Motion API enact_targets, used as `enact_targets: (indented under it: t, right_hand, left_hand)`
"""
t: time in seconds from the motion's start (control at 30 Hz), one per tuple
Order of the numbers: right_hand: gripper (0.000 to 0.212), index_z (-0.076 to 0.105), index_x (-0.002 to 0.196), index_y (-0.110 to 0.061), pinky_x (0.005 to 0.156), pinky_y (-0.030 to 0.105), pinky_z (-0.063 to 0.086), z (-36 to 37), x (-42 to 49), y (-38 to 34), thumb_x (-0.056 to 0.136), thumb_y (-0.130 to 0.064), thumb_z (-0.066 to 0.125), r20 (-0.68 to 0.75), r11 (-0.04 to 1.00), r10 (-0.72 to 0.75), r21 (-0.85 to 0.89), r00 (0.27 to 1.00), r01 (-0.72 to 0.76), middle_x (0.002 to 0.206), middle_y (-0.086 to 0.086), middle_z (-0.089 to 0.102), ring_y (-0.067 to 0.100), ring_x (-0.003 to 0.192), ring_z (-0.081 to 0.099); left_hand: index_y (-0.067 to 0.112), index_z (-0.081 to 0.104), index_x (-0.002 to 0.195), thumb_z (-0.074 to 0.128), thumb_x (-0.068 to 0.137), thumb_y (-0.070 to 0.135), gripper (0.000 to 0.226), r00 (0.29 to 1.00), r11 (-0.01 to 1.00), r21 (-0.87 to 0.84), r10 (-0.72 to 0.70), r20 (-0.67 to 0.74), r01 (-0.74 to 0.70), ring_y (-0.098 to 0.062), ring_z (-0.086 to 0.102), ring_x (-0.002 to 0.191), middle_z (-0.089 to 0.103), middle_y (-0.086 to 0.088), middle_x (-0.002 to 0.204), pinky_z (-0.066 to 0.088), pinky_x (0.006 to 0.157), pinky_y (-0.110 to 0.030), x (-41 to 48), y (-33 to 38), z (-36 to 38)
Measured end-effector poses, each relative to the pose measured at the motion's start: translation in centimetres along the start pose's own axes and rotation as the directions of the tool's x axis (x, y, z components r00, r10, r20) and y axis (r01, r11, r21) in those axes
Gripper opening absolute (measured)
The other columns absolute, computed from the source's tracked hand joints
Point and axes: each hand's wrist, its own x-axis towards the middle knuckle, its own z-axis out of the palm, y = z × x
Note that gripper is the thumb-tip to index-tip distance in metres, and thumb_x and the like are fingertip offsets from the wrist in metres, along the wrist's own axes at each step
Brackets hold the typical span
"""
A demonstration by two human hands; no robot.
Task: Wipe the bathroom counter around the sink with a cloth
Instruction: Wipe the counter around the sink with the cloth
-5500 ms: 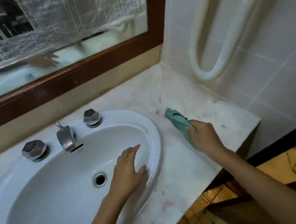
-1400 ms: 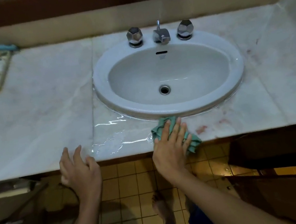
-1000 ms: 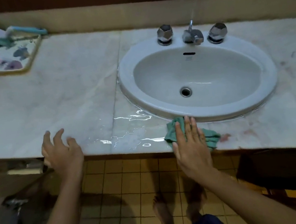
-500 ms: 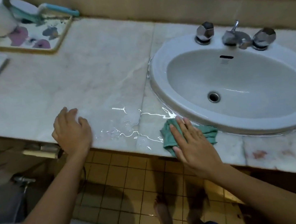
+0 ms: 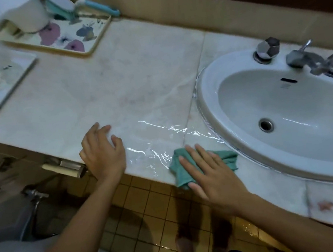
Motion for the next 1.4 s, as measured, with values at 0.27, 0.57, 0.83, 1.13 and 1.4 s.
enact_targets:
  t: [0.27,0.57,0.83,1.13,1.4]
  right_hand:
    - [0.064,0.005,0.154,-0.026,0.118,0.043,-0.001,-1.9,14.7,2.4,0.097,-0.049,0.025,-0.065,0.937,0.342,0.094,0.937,-0.335,0.162,0.008,-0.003,0.032,0.148,-0.005]
    - [0.066,0.004,0.154,-0.031,0.115,0.057,-0.001,-0.6,13.2,-4.5,0.097,-0.056,0.024,-0.083,0.998,0.015,0.061,0.996,-0.01,0.162,0.01,-0.002,0.039,0.146,-0.011]
    - [0.067,0.005,0.154,-0.033,0.113,0.059,-0.004,-2.4,17.4,2.9,0.094,-0.057,0.024,-0.059,0.958,0.281,0.068,0.958,-0.277,0.162,0.009,-0.002,0.042,0.145,-0.007]
    - [0.066,-0.004,0.153,-0.033,0.111,0.061,-0.011,-2.4,25.3,-3.4,0.096,-0.058,0.019,-0.039,0.985,0.168,0.051,0.985,-0.166,0.161,0.011,-0.01,0.044,0.143,-0.016]
    - [0.063,0.007,0.153,-0.039,0.112,0.06,0.009,-1.3,11.3,-1.4,0.095,-0.061,0.021,0.025,0.967,-0.242,-0.075,0.97,0.243,0.163,0.003,0.001,0.035,0.148,-0.003]
  left_hand:
    - [0.027,0.057,0.124,0.053,0.09,0.029,0.034,0.999,0.998,0.052,-0.02,0.029,0.018,-0.018,0.038,0.132,0.043,0.007,0.144,0.031,0.102,-0.038,0.1,-0.2,0.1]
    - [0.028,0.058,0.125,0.034,0.1,0.032,0.035,0.999,0.999,0.027,-0.033,0.021,0.032,-0.017,0.035,0.133,0.043,0.008,0.146,0.029,0.102,-0.039,0.1,-0.1,0.0]
    - [0.026,0.061,0.123,0.05,0.095,0.021,0.03,0.999,0.998,0.049,-0.033,0.022,0.032,-0.017,0.037,0.131,0.044,0.008,0.144,0.033,0.099,-0.04,0.2,0.0,-0.1]
    - [0.027,0.062,0.121,0.056,0.092,0.019,0.03,1.0,0.999,0.051,-0.004,-0.008,0.005,-0.019,0.042,0.128,0.048,0.006,0.143,0.037,0.095,-0.04,0.2,-0.6,0.2]
    - [0.023,0.062,0.115,0.045,0.086,0.025,0.033,0.999,0.973,-0.229,-0.022,-0.042,0.012,-0.014,0.046,0.124,0.055,0.005,0.133,0.029,0.101,-0.038,0.3,-1.6,-1.5]
